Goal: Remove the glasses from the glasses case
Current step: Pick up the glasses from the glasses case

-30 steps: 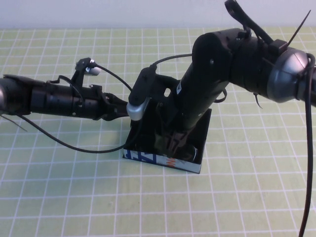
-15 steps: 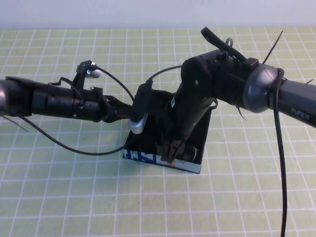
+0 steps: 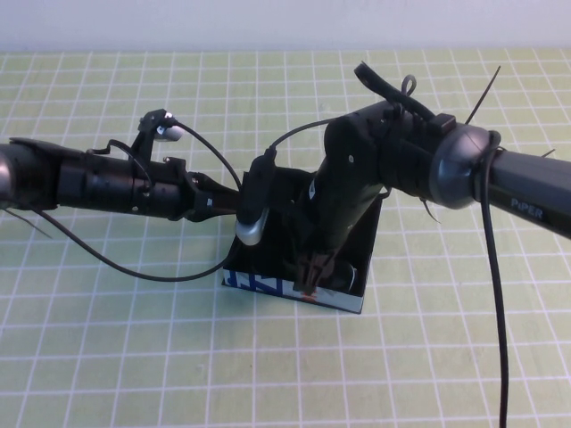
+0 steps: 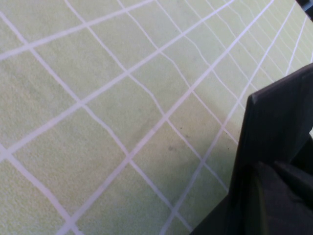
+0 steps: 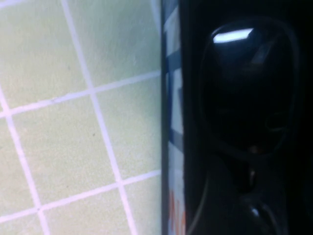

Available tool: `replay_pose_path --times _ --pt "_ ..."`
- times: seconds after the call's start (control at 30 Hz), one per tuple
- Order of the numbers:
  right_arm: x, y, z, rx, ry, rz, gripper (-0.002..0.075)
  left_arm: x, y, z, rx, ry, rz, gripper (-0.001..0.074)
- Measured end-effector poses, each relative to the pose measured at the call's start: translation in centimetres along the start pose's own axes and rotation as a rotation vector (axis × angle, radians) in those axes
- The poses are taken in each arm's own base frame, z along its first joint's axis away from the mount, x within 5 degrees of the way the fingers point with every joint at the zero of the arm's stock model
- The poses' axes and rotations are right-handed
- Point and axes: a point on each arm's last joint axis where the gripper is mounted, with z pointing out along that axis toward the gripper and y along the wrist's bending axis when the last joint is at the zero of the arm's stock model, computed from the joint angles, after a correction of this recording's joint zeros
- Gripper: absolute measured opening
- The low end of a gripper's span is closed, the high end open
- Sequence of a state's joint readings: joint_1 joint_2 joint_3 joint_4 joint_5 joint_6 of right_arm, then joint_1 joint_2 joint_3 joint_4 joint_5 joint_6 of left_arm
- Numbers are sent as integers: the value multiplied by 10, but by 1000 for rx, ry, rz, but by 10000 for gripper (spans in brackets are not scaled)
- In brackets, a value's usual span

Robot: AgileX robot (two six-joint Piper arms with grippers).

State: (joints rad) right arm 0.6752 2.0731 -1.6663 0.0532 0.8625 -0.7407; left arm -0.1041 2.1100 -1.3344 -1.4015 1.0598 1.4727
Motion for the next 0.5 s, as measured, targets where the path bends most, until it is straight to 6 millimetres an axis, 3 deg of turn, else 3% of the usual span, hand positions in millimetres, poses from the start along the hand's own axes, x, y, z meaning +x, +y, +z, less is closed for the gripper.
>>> replay_pose_path --times 0.5 --pt "5 -1 17 -3 44 -18 321 1 1 -1 -2 10 5 -4"
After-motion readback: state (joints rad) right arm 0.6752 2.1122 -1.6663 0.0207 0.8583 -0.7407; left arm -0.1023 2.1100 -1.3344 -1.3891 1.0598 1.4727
